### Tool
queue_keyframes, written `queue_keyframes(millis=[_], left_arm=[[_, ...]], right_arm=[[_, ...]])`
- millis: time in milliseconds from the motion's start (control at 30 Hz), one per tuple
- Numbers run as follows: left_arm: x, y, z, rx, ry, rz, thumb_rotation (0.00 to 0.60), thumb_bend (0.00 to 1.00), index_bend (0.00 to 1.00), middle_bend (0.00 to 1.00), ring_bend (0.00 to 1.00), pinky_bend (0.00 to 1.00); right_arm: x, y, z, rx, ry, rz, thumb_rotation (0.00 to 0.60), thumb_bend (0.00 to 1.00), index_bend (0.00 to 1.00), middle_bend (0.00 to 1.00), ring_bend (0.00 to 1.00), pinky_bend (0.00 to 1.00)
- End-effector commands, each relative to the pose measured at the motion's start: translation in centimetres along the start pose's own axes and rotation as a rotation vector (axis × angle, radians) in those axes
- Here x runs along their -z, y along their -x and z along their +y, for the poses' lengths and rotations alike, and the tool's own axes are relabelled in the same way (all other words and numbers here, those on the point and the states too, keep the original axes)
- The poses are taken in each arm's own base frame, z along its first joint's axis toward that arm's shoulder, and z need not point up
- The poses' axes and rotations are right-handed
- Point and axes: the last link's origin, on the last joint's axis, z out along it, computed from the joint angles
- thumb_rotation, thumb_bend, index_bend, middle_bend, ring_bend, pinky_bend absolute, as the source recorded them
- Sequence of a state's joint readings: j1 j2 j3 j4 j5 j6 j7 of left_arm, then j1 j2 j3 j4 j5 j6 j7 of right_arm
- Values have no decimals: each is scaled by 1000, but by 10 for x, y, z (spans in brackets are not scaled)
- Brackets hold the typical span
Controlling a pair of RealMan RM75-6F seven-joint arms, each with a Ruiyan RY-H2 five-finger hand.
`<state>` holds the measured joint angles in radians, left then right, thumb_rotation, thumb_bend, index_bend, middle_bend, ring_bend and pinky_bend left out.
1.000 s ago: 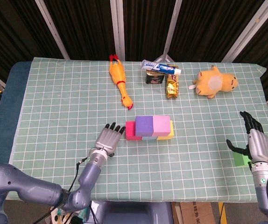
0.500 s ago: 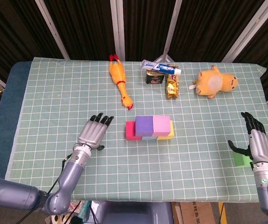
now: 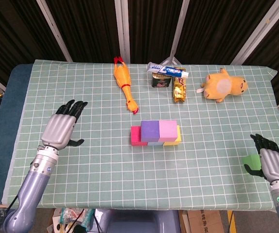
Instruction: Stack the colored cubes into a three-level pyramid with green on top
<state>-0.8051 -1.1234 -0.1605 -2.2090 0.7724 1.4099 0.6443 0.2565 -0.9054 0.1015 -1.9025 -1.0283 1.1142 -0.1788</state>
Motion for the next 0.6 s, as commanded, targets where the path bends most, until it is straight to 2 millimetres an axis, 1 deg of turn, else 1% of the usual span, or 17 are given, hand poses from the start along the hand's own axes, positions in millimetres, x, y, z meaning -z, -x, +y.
queue_keyframes(millis=[33, 200, 367, 500, 600], left_arm=[[11, -7, -12, 29, -17, 16, 600, 145, 0, 60, 40, 129], [22, -13, -25, 38, -35, 44, 600, 145, 0, 60, 40, 129], [30, -19, -33, 49, -48, 67, 600, 145, 0, 60, 39, 129], [32, -22, -35, 47, -50, 71, 600, 145, 0, 59, 40, 129], [33, -23, -35, 46, -48, 72, 600, 145, 0, 59, 40, 129]], right_arm=[[4, 5, 5, 67, -3, -48, 600, 317, 0, 0, 0, 0], [3, 11, 9, 137, -13, -89, 600, 316, 0, 0, 0, 0], [-1, 14, 12, 170, -19, -104, 600, 315, 0, 0, 0, 0], [-10, 17, 15, 197, -20, -102, 600, 315, 0, 2, 0, 0], [-17, 18, 18, 203, -11, -104, 600, 314, 0, 38, 0, 0]])
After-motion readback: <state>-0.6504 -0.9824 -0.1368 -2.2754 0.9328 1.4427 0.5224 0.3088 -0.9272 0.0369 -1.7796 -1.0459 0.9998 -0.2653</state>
